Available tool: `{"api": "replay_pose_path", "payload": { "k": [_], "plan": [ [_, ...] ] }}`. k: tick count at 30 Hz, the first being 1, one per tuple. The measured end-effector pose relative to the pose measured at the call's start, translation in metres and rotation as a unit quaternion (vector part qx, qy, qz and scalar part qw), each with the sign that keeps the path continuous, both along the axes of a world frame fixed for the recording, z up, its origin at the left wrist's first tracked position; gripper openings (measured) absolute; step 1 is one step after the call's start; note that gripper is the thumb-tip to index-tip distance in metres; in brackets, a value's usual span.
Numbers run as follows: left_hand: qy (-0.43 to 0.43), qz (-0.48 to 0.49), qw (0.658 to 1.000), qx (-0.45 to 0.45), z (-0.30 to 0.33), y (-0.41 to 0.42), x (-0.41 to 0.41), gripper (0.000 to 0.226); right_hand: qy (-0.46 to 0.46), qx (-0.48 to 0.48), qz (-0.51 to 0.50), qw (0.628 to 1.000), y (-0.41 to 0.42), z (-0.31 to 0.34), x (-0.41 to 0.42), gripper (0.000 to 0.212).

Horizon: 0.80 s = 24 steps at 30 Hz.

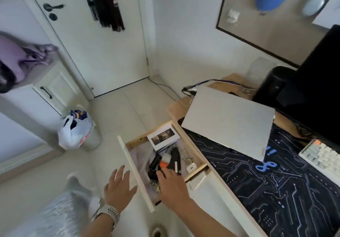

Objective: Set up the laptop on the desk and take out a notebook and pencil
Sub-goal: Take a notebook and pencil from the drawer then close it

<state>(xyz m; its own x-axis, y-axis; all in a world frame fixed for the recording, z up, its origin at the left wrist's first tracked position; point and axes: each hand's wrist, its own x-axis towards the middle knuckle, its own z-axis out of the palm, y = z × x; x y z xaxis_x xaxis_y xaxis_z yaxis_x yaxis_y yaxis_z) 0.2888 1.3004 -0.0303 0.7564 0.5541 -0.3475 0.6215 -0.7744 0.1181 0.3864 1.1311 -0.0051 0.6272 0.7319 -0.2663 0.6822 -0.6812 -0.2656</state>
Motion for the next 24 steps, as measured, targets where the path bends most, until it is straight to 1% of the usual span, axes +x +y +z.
{"api": "replay_pose_path", "payload": {
  "k": [3, 6, 8, 11, 16, 20, 24],
  "plan": [
    [0.042, -0.027, 0.999, -0.001, -0.009, 0.013, -0.008, 0.067, 0.016, -0.038, 0.064, 0.997, 0.031, -0.012, -0.020, 0.048],
    [0.066, -0.057, 0.996, -0.003, -0.017, 0.025, -0.006, 0.065, 0.016, -0.069, 0.091, 0.993, 0.052, -0.024, -0.034, 0.042],
    [0.081, -0.081, 0.993, -0.007, -0.022, 0.030, -0.003, 0.065, 0.030, -0.092, 0.102, 0.990, 0.061, -0.029, -0.039, 0.047],
    [0.083, -0.111, 0.990, -0.011, -0.031, 0.035, 0.001, 0.064, 0.029, -0.136, 0.128, 0.982, 0.070, -0.034, -0.041, 0.054],
    [0.099, -0.130, 0.986, -0.023, -0.039, 0.034, 0.006, 0.069, 0.037, -0.175, 0.139, 0.974, 0.072, -0.041, -0.035, 0.052],
    [0.116, -0.146, 0.982, -0.038, -0.040, 0.035, 0.007, 0.068, 0.041, -0.207, 0.156, 0.965, 0.070, -0.048, -0.034, 0.056],
    [0.136, -0.150, 0.977, -0.061, -0.037, 0.036, 0.006, 0.070, 0.038, -0.208, 0.157, 0.965, 0.072, -0.051, -0.033, 0.055]
  ]
}}
